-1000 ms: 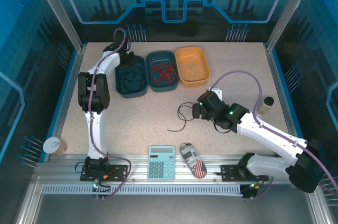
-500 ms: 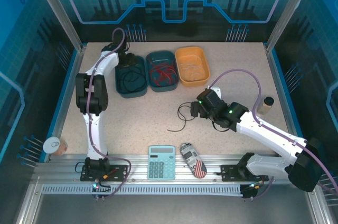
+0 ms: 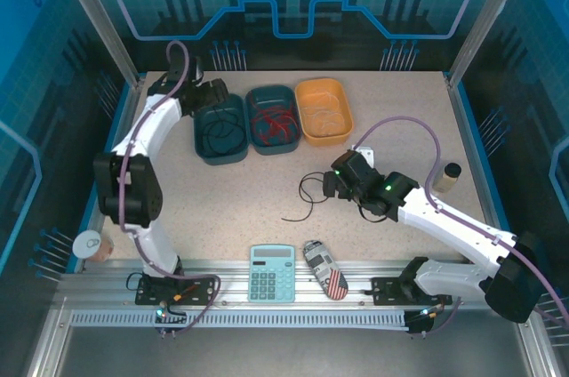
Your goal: Untangle the cables
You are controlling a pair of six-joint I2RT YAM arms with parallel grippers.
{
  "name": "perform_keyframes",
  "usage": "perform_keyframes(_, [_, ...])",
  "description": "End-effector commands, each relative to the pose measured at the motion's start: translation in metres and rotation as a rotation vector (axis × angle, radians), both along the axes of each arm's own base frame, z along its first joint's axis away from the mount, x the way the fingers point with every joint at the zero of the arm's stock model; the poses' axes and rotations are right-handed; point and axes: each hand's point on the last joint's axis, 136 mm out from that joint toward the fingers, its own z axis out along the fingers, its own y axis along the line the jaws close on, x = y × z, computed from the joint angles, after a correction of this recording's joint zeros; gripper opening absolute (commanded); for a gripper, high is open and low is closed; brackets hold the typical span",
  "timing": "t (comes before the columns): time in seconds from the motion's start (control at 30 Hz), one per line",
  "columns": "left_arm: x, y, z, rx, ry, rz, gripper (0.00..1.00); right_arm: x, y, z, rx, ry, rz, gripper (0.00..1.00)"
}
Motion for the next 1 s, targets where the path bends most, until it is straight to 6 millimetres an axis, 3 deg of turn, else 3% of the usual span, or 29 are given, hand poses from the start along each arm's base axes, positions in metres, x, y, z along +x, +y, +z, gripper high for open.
perform_keyframes(0.0, [-0.019,-0.014,0.029,-0.085,-0.071,-0.024,0.99,0.002,-0.013,0.002,-0.012,-0.002,-0.065,1.0])
perform_keyframes(0.2, [-0.073,-0.049,0.044,-0.078,-0.133,-0.088,0.99,0.002,-0.017,0.001,0.001,0.001,-0.1,1.0])
perform_keyframes(0.23, [-0.082,-0.059,0.043,-0.07,-0.139,-0.111,0.99,-0.002,-0.022,-0.01,-0.016,0.023,-0.109,1.0])
perform_keyframes(0.57, [-0.156,-0.153,0.003,0.064,-0.106,-0.306,0.99,-0.006,-0.049,-0.022,0.008,0.061,-0.214,1.0])
perform_keyframes(0.73, [-0.173,-0.204,-0.018,0.016,-0.092,-0.403,0.99,-0.011,-0.067,-0.027,0.013,0.074,-0.286,1.0])
perform_keyframes(0.97, [-0.18,-0.264,-0.049,0.048,-0.009,-0.514,0.96,-0.021,-0.091,-0.029,-0.023,0.092,-0.358,1.0])
